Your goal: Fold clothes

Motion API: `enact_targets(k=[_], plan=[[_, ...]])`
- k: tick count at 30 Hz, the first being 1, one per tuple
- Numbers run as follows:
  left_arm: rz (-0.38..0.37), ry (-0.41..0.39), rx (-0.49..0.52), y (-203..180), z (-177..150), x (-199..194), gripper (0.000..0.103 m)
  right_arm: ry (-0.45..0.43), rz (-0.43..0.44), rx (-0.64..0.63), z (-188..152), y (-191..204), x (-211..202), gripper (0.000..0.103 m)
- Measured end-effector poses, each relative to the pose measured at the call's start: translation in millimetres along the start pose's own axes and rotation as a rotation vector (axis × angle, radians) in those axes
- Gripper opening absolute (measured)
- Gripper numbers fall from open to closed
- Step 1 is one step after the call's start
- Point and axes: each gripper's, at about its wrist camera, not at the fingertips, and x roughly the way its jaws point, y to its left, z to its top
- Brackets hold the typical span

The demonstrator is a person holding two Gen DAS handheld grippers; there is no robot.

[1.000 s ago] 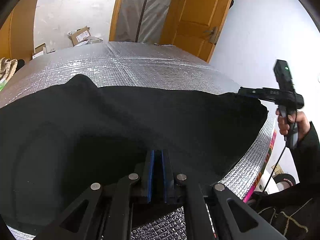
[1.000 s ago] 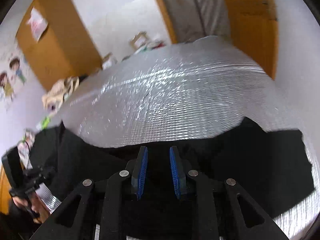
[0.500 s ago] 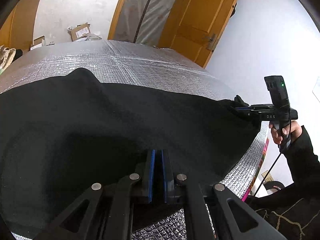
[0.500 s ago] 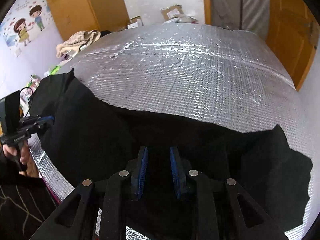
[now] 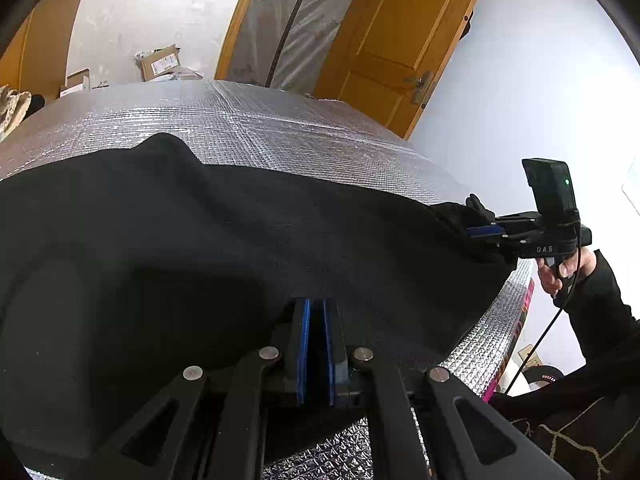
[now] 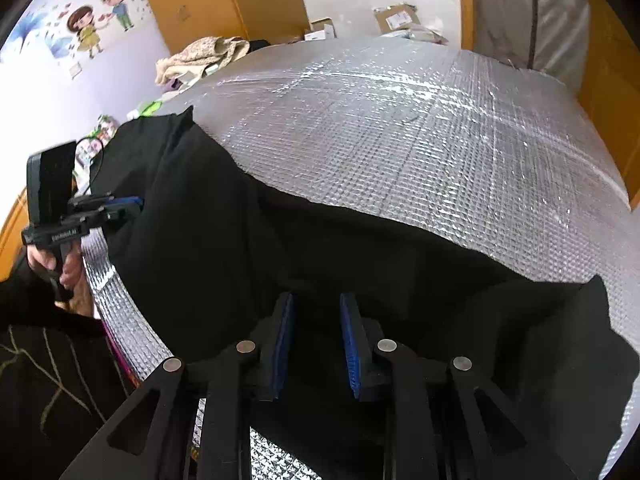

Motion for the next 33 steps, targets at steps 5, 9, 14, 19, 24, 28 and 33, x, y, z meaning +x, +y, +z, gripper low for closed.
enact_targets(k=[5,9,14,19,24,28,33], plan=[[-0.002,-0.001,-0.001,0.7,0.4,0.1,0.006,-0.041,-0.017,-0.028,-0.6,4.5,-6.7,0.005],[-0.001,-0.001,0.001,0.8,0.0,0.3,0.006,-0.147,-0.073,0.036,5.8,-8.6,-26.9,0.005],[-0.002,-0.002,0.000,0.8,-0.3,0.6,0.006,-0.157,-0.148,0.084,14.3,-19.7,-24.3,0.006],[0.020,0.003,0.012,-4.8,0.8,-2.7,0.006,-0.176,-0.221,0.168,18.5,-29.1,-23.7,0.007],[0.078,-0.033,0.003,-2.4,4.3,-16.8,0.006,-0.241,-0.111,0.133,22.0,3.8,-34.9,0.019],[0.128,-0.016,-0.030,6.7,-3.0,-20.1,0.006,-0.189,-0.028,0.042,28.4,43.2,-4.4,0.021],[0.223,-0.040,-0.047,12.8,-11.8,-41.3,0.006,-0.150,-0.062,0.147,38.2,37.1,27.4,0.022]])
